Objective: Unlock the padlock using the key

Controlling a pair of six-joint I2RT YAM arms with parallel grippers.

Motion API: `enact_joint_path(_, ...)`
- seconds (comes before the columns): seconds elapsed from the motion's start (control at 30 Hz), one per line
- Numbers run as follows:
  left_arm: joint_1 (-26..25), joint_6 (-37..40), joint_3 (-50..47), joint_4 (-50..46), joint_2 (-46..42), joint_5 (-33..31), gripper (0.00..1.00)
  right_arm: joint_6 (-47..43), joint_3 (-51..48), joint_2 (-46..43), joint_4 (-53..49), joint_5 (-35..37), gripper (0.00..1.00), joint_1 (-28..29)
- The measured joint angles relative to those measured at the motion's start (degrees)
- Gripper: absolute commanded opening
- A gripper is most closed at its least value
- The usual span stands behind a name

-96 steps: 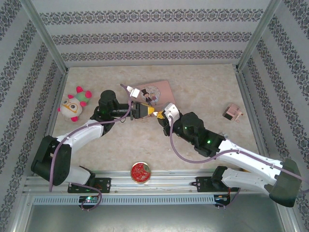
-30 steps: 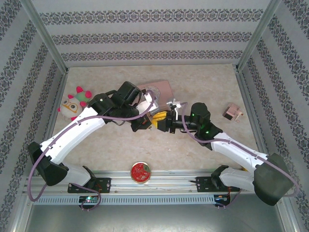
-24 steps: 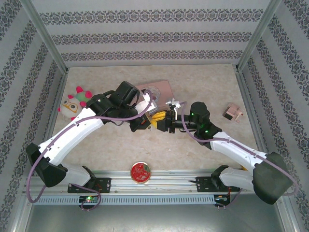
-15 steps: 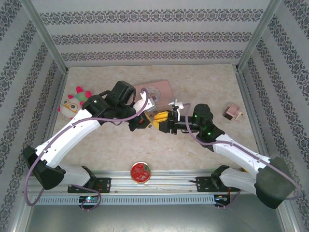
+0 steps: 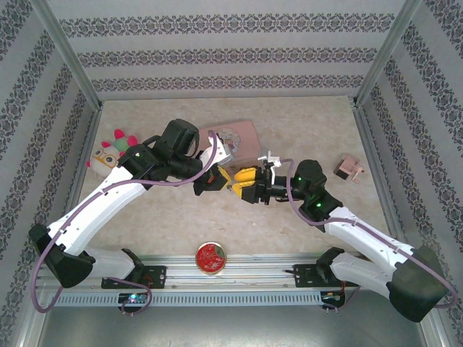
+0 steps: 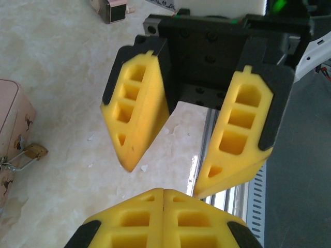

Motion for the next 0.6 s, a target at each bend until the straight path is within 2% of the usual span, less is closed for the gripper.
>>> enact_joint_path(0.6,0.1,-0.1,-0.5,0.8,0.0,1.4,0.00,-0.1,0.9,3.1,-0.3,-0.6,0.40,0.7)
